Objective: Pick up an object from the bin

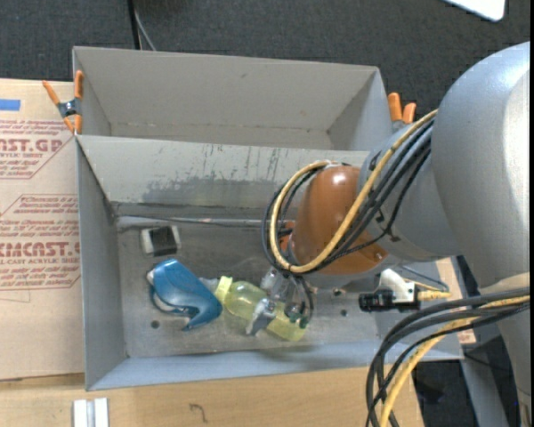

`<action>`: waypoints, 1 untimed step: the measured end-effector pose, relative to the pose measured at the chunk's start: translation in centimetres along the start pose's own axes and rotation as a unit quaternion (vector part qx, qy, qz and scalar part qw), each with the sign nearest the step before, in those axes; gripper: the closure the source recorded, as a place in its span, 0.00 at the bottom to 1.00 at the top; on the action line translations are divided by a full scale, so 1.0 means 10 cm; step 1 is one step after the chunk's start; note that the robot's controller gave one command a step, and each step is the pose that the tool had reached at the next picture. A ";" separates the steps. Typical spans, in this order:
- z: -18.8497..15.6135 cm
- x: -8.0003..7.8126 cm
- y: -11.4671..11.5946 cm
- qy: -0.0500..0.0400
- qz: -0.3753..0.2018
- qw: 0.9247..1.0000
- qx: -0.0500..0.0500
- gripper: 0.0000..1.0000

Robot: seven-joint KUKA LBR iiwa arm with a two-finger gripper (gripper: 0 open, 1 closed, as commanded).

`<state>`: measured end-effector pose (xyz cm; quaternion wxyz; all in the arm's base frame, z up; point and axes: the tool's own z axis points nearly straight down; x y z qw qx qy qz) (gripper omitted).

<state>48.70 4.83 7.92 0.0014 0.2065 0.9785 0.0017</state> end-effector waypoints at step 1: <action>-0.10 0.02 -0.01 0.004 0.000 1.000 0.003 1.00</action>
Offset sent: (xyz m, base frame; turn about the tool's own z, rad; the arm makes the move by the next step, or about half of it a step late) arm 0.0000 0.0000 0.0886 0.0000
